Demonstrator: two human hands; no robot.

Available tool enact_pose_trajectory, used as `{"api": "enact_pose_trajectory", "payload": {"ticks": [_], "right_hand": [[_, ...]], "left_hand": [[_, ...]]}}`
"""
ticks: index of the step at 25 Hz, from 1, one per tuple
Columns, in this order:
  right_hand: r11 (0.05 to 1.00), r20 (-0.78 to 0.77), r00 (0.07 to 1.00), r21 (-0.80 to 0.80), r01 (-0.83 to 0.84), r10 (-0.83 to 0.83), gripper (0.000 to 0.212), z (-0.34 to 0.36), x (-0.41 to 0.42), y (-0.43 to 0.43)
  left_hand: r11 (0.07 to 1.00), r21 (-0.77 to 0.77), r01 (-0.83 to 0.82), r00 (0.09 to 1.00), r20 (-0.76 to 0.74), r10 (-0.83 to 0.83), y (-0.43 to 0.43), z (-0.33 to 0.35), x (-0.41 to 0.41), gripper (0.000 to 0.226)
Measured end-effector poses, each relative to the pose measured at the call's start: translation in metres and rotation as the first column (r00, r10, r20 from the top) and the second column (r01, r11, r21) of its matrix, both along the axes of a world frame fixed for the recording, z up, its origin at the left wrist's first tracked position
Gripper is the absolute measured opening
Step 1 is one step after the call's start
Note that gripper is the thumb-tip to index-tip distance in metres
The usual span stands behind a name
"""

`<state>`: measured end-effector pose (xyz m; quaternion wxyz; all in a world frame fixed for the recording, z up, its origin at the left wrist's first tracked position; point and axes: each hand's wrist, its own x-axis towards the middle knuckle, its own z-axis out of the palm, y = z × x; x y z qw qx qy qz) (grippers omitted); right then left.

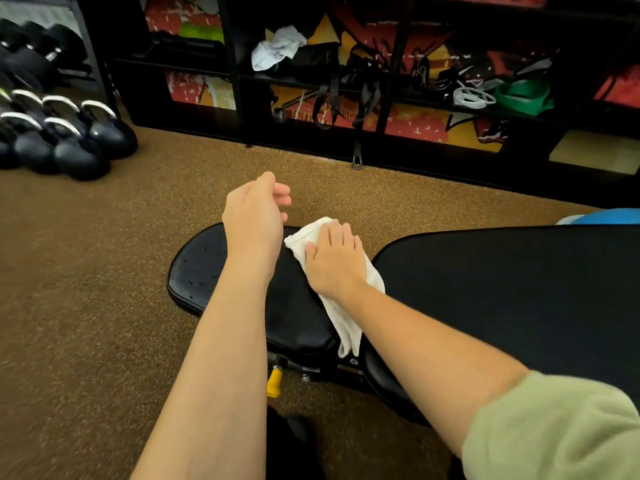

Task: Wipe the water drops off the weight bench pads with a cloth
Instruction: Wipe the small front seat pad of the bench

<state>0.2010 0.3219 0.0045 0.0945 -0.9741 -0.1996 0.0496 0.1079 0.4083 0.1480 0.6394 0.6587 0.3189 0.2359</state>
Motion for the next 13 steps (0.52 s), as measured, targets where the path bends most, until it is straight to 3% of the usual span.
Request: {"api": "enact_pose_trajectory", "payload": {"ticks": [3,5,8,10,12,13], "right_hand": [[0.988,0.035,0.990,0.060,-0.140,0.138,0.075,0.001,-0.071,-0.023],[0.973,0.030,0.976,0.077,-0.215,0.214,0.067,0.004,-0.099,-0.043],[0.962,-0.083,0.960,0.082,-0.259,0.266,0.065,0.011,-0.106,-0.061],[0.964,-0.167,0.950,0.078,-0.255,0.265,0.071,0.022,-0.103,-0.077],[0.974,-0.146,0.963,0.023,-0.227,0.227,0.071,0.032,-0.103,-0.097],[0.981,-0.096,0.976,0.011,-0.196,0.196,0.066,0.039,-0.104,-0.109]], "left_hand": [[0.999,0.031,0.026,0.998,-0.050,-0.025,0.002,-0.004,0.003,0.029],[0.989,0.089,0.116,0.970,-0.224,-0.094,0.002,-0.014,0.012,0.022],[0.870,0.256,0.423,0.786,-0.582,-0.211,-0.022,-0.041,0.010,0.031],[0.807,0.258,0.531,0.687,-0.689,-0.231,-0.049,-0.054,-0.003,0.036],[0.750,0.239,0.616,0.603,-0.756,-0.255,-0.075,-0.065,-0.013,0.036],[0.797,0.203,0.569,0.606,-0.759,-0.239,-0.084,-0.069,-0.012,0.037]]}}
